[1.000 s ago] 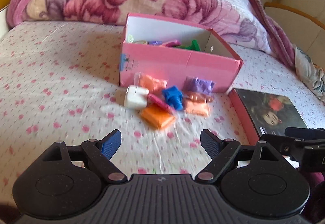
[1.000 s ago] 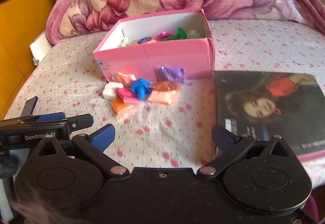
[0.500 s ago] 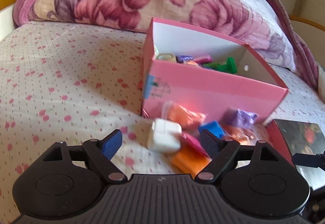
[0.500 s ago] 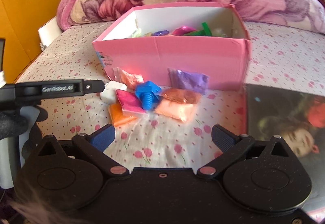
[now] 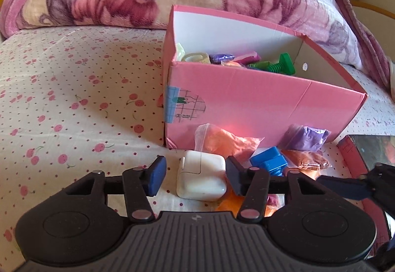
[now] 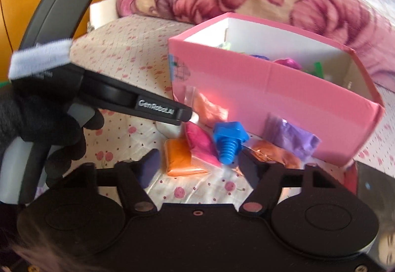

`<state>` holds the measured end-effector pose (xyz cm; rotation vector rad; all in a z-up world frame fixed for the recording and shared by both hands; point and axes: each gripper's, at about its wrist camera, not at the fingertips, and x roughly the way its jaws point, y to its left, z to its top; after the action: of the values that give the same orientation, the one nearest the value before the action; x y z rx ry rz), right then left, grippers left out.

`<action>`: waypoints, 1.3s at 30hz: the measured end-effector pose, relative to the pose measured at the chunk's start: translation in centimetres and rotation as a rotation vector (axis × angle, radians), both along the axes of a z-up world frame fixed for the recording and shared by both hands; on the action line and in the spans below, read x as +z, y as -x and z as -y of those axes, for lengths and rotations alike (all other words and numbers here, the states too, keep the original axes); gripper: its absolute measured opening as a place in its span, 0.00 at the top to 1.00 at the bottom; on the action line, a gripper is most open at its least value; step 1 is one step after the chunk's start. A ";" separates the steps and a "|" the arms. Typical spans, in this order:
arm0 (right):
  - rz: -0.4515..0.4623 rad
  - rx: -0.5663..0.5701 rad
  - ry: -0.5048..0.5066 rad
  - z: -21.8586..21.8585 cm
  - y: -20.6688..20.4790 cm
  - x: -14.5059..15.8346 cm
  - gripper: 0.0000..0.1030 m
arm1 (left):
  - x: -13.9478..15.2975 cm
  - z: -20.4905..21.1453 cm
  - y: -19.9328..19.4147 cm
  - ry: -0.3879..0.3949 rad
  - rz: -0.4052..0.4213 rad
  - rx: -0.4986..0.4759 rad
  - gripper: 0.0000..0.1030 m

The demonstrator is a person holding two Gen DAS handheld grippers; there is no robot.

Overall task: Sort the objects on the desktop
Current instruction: 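Grasp the white charger cube with the left gripper while the right gripper grasps the pink packet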

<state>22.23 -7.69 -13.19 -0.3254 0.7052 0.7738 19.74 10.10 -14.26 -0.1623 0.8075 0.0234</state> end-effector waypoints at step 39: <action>0.105 0.125 0.212 -1.4 0.0 -2.8 0.73 | -1.9 -0.1 -1.2 -0.010 -0.059 -0.051 0.42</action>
<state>22.25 -6.31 -16.02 -0.6030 0.6738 0.7959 20.92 10.18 -16.13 -0.1323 0.8697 -0.0162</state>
